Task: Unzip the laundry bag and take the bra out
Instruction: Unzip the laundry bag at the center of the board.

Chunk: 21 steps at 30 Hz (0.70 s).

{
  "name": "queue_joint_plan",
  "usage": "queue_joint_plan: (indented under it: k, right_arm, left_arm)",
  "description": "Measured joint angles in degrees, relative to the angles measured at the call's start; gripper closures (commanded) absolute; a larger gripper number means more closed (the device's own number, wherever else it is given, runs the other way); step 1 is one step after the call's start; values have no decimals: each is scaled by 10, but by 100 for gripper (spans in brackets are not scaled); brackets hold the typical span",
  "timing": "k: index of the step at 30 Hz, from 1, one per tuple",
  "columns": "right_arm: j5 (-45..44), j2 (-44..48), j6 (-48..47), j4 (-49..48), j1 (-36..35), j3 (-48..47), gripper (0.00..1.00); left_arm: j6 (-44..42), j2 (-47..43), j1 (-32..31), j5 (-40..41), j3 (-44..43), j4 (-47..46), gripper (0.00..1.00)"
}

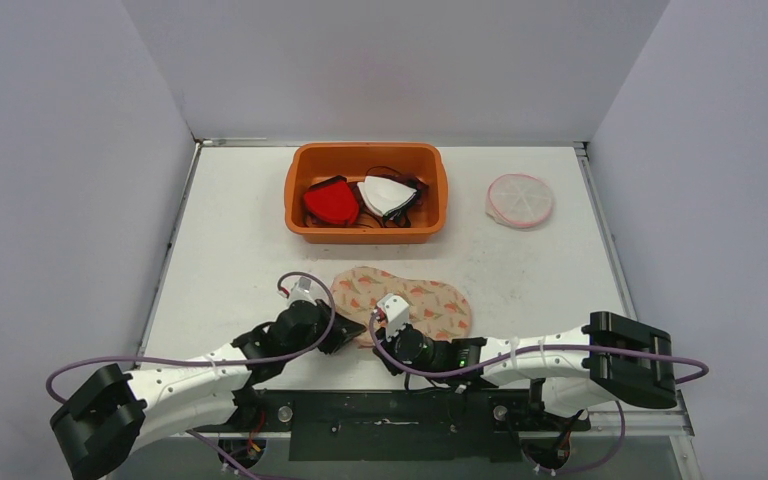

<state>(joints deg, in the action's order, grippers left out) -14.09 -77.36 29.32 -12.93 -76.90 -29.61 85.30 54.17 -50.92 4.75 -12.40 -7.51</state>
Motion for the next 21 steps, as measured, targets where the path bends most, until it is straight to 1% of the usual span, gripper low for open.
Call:
queue_joint_plan:
  k: [4,14,21]
  right_arm:
    - [-7,3,6,17,0,-4,95]
    - [-51,45,46,72,-1,-4,95]
    - [-77,63,73,98,-1,-4,95]
  left_arm:
    - [1,-27,-2,13,0,11,100]
    - [19,-105,-4,49,1,87,100]
    - [26,-128,-4,55,2,107,100]
